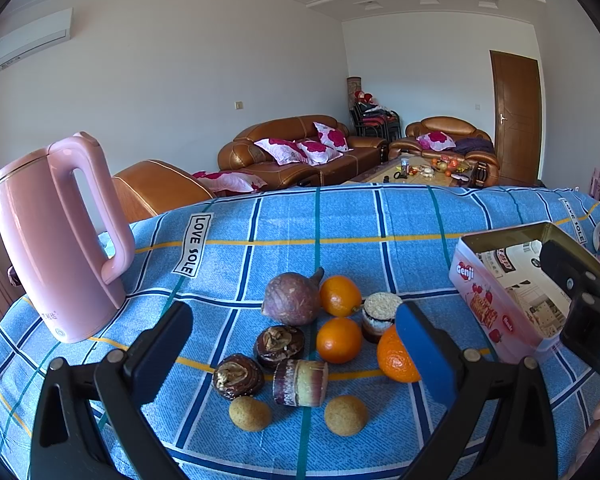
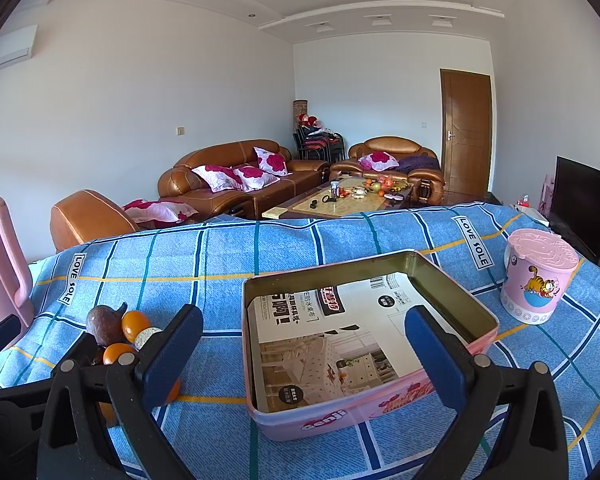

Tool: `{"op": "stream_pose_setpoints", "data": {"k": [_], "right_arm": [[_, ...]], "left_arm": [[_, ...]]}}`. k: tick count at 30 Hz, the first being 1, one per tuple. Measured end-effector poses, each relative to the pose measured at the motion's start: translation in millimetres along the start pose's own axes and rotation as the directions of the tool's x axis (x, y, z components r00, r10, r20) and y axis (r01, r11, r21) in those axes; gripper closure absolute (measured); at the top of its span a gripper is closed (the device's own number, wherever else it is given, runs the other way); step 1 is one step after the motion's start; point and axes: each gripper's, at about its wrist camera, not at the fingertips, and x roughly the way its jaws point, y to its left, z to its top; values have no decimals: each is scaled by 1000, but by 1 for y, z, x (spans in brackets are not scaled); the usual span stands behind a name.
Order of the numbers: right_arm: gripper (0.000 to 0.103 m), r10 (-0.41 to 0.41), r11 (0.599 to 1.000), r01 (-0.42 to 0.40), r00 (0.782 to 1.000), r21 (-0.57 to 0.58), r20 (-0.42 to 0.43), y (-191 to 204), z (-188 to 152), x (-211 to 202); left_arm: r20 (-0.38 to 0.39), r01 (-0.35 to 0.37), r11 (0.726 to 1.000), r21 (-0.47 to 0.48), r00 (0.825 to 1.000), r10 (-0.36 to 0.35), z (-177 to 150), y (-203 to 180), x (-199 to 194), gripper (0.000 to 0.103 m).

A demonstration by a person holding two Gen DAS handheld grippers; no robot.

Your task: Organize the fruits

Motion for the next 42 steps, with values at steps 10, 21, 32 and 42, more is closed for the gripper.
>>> {"op": "stream_pose_setpoints", "data": {"k": [10, 21, 32, 42], "right_arm": [[1, 2, 1000, -2, 1000, 3, -3, 0, 0, 1], [1, 13, 1000, -13, 1000, 1, -9, 1, -1, 1], [1, 33, 999, -33, 999, -4, -25, 3, -3, 2], [31, 141, 987, -144, 989, -68, -43, 19, -7, 0]], "left_arm": [[-1, 0, 1000, -1, 1000, 0, 0, 0, 0, 0], [-9, 2, 1000, -6, 1000, -2, -1, 0, 0, 0], [-36, 8, 1000, -17, 999, -9, -2, 4, 7, 0], [-61, -128, 989, -75, 990, 124, 20, 64, 18, 0]]}}
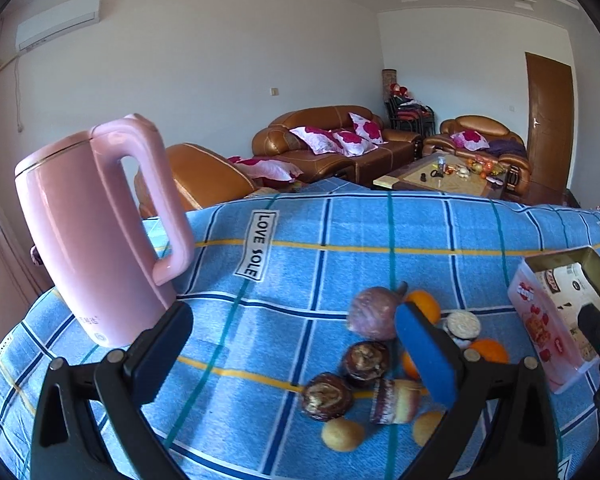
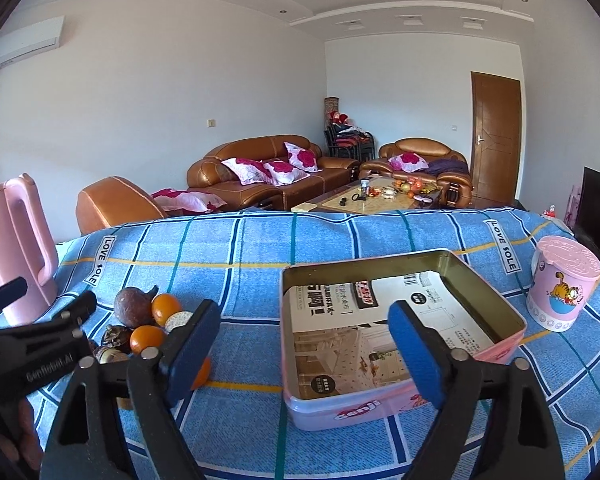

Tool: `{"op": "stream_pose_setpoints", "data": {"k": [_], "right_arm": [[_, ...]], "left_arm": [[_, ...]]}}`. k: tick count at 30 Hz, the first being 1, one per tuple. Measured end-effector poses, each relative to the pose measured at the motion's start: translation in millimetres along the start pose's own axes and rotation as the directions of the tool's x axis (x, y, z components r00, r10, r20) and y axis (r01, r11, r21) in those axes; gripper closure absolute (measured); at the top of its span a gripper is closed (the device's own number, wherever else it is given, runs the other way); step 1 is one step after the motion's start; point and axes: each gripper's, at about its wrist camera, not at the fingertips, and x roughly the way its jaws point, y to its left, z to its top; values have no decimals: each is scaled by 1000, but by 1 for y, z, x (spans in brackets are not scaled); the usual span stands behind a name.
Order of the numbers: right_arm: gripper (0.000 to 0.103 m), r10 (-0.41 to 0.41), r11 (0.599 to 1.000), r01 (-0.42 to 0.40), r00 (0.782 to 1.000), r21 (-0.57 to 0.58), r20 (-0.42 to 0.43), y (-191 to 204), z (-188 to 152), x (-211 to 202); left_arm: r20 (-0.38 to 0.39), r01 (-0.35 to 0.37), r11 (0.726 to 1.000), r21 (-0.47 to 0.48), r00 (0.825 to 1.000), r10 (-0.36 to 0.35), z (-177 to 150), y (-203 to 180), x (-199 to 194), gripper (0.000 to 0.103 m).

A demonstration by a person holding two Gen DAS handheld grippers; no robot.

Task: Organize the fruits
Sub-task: 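Grasp the large orange with the right tool while the left tool grasps a small yellow fruit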

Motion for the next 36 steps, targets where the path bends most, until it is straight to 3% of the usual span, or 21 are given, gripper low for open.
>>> {"op": "stream_pose_setpoints", "data": {"k": [3, 8, 15, 18, 20, 22, 24, 25, 26, 30, 33, 36], "right_arm": [[44, 77, 997, -78, 995, -11, -67, 8, -4, 9], [44, 215, 975, -221, 965, -22, -148, 30, -9, 17], [44, 204, 971, -230, 938, -61, -281, 62, -15, 51], [44, 183, 975, -215, 929, -64, -321, 67, -15, 63], [44, 189, 973, -223, 918, -59, -349, 68, -16, 70], [44, 192, 971, -231, 904, -59, -382, 71, -18, 76], [44, 210, 966, -253, 878, -45, -431, 72, -22, 84], [45, 216, 966, -256, 876, -36, -431, 70, -22, 84], [53, 224, 965, -259, 878, -28, -424, 68, -21, 82], [54, 233, 964, -266, 883, -24, -408, 62, -22, 73], [54, 229, 967, -252, 911, -24, -344, 58, -17, 62], [54, 230, 969, -248, 926, -23, -300, 53, -11, 52]], "left_arm": [[-35, -9, 1000, -28, 999, 8, 4, 21, 9, 0], [-119, 81, 993, -91, 989, -91, 3, 41, 19, 0], [-190, 173, 984, -40, 966, -178, -4, 37, 24, 2], [-243, 263, 965, -3, 936, -256, -9, 28, 26, 4], [-268, 301, 953, 25, 921, -283, -9, 23, 24, 9], [-272, 313, 948, 63, 919, -286, -11, 19, 19, 9], [-273, 340, 936, 94, 913, -304, -13, 16, 14, 9], [-273, 360, 927, 106, 907, -321, -13, 17, 11, 9], [-276, 383, 917, 115, 899, -341, -14, 17, 9, 9], [-290, 456, 875, 163, 870, -399, -21, 18, 0, 13], [-325, 496, 850, 175, 844, -426, -28, 15, 1, 27], [-380, 499, 843, 201, 833, -402, -37, 4, 8, 42]]}}
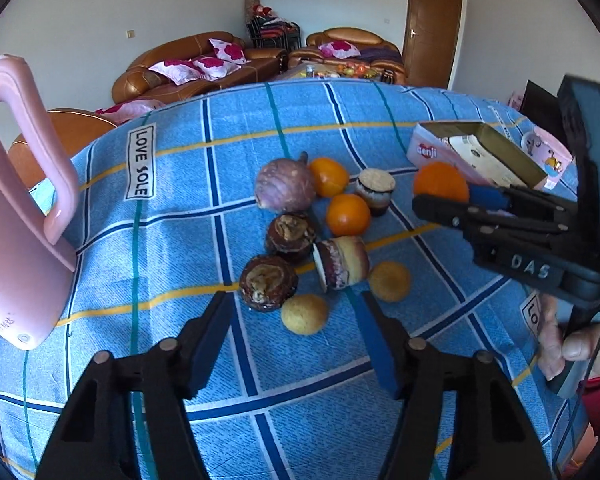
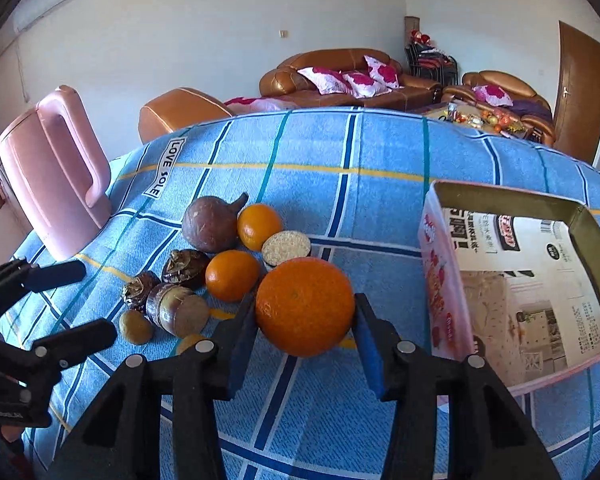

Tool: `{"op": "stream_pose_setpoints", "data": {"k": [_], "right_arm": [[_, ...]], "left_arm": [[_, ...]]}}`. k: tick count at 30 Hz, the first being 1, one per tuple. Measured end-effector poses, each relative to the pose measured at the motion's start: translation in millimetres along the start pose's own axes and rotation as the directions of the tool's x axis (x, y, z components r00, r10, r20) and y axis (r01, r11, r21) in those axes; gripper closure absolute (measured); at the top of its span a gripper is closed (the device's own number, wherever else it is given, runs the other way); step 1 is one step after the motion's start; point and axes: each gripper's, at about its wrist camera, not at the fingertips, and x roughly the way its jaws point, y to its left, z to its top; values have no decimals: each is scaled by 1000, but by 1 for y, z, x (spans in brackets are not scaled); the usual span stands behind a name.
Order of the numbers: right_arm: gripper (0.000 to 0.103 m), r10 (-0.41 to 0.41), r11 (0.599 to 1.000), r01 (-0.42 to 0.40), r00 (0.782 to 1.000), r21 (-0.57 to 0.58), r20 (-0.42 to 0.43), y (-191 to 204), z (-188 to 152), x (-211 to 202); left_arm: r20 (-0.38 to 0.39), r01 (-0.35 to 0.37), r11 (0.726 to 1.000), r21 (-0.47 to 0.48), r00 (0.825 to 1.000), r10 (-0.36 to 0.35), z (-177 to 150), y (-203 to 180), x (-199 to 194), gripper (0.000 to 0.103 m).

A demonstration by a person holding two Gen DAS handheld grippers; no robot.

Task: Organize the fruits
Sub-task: 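Grasp the large orange with the right tool while the left tool grasps a small yellow fruit, then carry both fruits into the pink tin box and open both tools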

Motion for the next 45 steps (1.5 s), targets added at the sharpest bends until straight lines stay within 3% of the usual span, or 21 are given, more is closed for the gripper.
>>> {"op": "stream_pose_setpoints", "data": {"k": [2, 10, 14, 21, 27, 32, 38, 42, 45], "right_arm": [[54, 11, 1000, -11, 1000, 8, 9, -2, 2, -4], [54, 11, 1000, -11, 1000, -6, 8, 3, 1, -1], [54, 8, 1000, -8, 1000, -20, 7, 6, 0, 0], [54, 8, 1000, -7, 999, -24, 34, 5, 0, -5], [54, 30, 1000, -31, 998, 1, 63, -2, 4, -15], [54, 32, 999, -34, 993, 17, 110, -11, 9, -28], [54, -10, 999, 5, 988, 33, 152, -33, 11, -42], [54, -58, 998, 50, 985, 48, 161, -58, 10, -47], [54, -101, 993, 90, 982, 74, 160, -83, 7, -50]], "left_arm": [[-28, 5, 1000, 20, 1000, -5, -3, -4, 7, 52], [-67, 7, 1000, -21, 998, -8, -3, -2, 23, 53], [-51, 7, 998, -59, 999, -10, -3, 6, 22, 73], [-42, 22, 999, -42, 999, -23, -6, 6, 18, 73], [95, 54, 995, -86, 994, -46, -3, 18, -8, 73], [201, 26, 993, -111, 980, -3, 2, 10, -18, 73], [259, 18, 994, -109, 966, 11, 18, -27, -14, 73], [266, 75, 991, -110, 963, -44, 30, -51, -9, 73], [257, 71, 994, -87, 965, -47, 40, -76, 0, 73]]}}
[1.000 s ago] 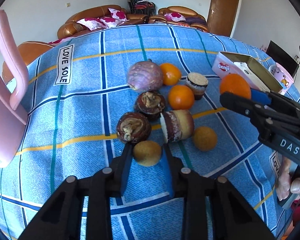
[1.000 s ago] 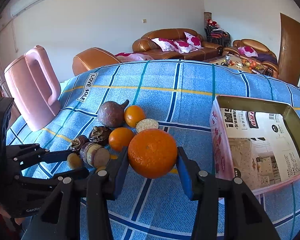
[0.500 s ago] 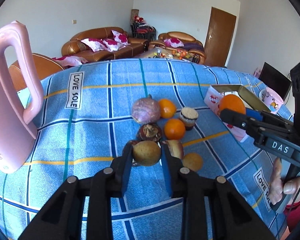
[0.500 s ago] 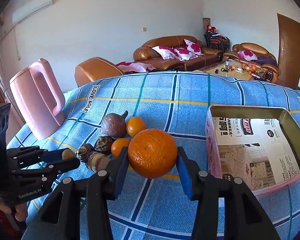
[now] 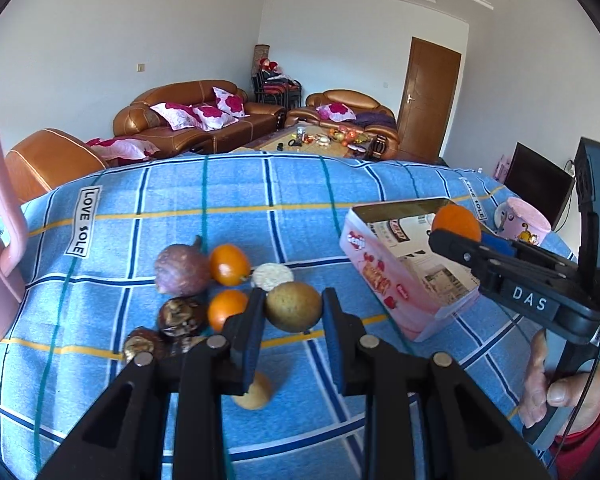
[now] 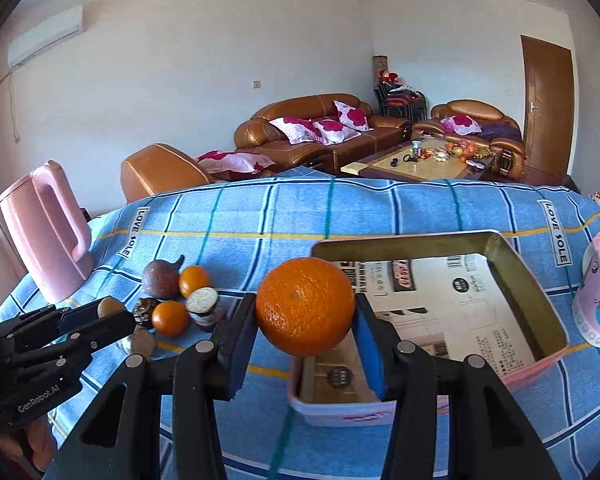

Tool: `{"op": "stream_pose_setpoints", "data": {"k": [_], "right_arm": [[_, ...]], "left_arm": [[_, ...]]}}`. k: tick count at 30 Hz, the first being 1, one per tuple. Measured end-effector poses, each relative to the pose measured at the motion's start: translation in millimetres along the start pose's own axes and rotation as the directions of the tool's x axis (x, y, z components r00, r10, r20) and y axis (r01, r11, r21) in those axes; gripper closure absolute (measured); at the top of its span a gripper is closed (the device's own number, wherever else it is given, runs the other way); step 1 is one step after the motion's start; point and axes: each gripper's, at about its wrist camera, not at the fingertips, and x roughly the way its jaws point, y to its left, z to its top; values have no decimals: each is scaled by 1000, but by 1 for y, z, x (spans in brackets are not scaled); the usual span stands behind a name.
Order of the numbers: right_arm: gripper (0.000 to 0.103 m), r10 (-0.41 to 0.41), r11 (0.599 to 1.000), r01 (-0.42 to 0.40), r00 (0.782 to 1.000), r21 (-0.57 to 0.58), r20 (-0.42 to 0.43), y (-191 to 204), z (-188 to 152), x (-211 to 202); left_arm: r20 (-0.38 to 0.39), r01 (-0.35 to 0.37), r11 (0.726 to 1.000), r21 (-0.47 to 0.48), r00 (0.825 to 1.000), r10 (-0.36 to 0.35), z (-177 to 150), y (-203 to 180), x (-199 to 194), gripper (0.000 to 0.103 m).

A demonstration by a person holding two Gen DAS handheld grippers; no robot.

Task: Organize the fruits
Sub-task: 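Carry both fruits into the pink tin box and open both tools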

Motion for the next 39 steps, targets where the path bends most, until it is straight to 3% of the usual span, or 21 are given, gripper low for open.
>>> {"op": "stream_pose_setpoints", "data": {"k": [12, 19, 27, 39], "right_arm": [[54, -141, 990, 141, 990, 22, -32, -95, -1, 0], [54, -134, 990, 137, 987, 23, -89, -113, -4, 11], [54, -147, 989, 148, 983, -2, -110, -112, -6, 18], [53, -133, 991, 135, 986, 13, -105, -111, -7, 17]], "left_arm": [[-56, 108, 992, 57, 993, -105, 24, -101, 54, 73], [-113, 126, 991, 48, 986, -120, 26, -131, 84, 73], [-146, 71, 995, 66, 987, -61, 22, -133, 97, 73], [-99, 2, 993, 115, 995, 9, 18, -135, 91, 72]]}}
